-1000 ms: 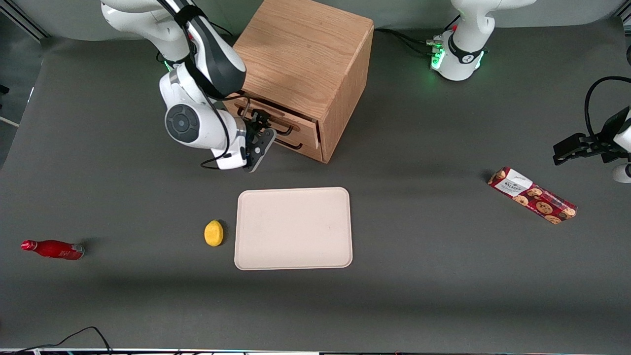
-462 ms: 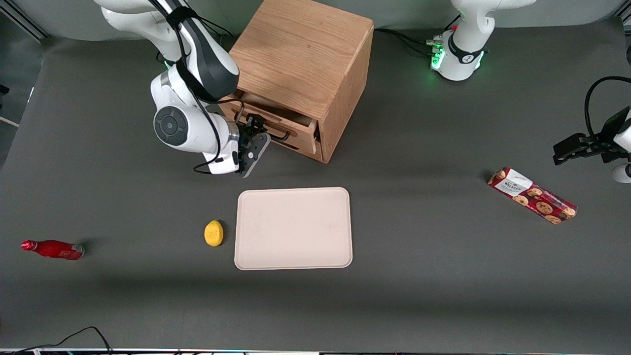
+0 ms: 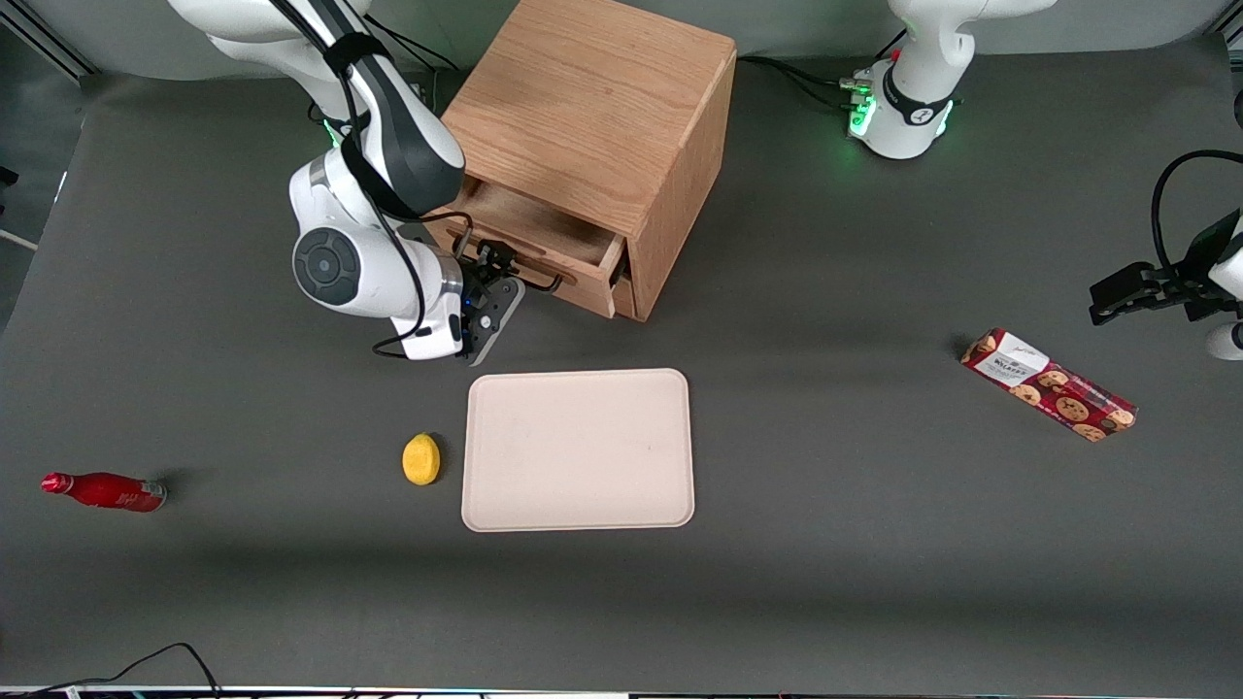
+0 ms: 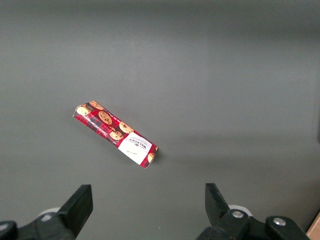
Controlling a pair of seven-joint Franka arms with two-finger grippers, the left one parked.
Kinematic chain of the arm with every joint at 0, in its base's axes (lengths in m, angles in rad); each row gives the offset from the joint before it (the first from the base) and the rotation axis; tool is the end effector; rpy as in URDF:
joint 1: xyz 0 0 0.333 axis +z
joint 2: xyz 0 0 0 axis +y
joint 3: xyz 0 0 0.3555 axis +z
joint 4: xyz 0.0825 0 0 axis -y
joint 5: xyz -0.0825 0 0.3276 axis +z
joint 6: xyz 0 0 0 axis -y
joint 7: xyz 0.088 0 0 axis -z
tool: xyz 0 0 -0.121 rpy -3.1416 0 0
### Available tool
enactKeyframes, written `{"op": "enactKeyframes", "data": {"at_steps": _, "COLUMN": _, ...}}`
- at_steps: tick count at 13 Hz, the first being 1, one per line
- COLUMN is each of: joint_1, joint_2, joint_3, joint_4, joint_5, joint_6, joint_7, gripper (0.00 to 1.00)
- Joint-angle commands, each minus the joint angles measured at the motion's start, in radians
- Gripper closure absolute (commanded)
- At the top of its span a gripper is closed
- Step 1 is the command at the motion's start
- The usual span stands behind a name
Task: Open upper drawer
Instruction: 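Pull the upper drawer outward from the cabinet with the right gripper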
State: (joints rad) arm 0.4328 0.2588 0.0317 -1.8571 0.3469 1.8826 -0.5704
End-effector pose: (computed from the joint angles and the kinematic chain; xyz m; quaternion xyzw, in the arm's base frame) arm 0.4825 0.2738 0.4230 -0.8851 -0.4212 0.1061 0.1669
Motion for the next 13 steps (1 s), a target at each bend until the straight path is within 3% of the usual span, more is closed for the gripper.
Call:
{"op": "enactKeyframes", "data": {"at_steps": 1, "joint_1": -0.019, "joint_2": 0.033, "joint_3": 0.004, "joint_4": 0.047, "joint_5": -0.016, "joint_6": -0.005, "joint_7": -0.031, "gripper": 0.0}}
{"op": "enactKeyframes", "data": {"at_steps": 13, "joint_1": -0.083, "joint_2": 0.103, "joint_3": -0.003, "joint_4": 0.122, "joint_5": -0.025, "joint_6": -0.005, "joint_7": -0.089, "gripper": 0.0}}
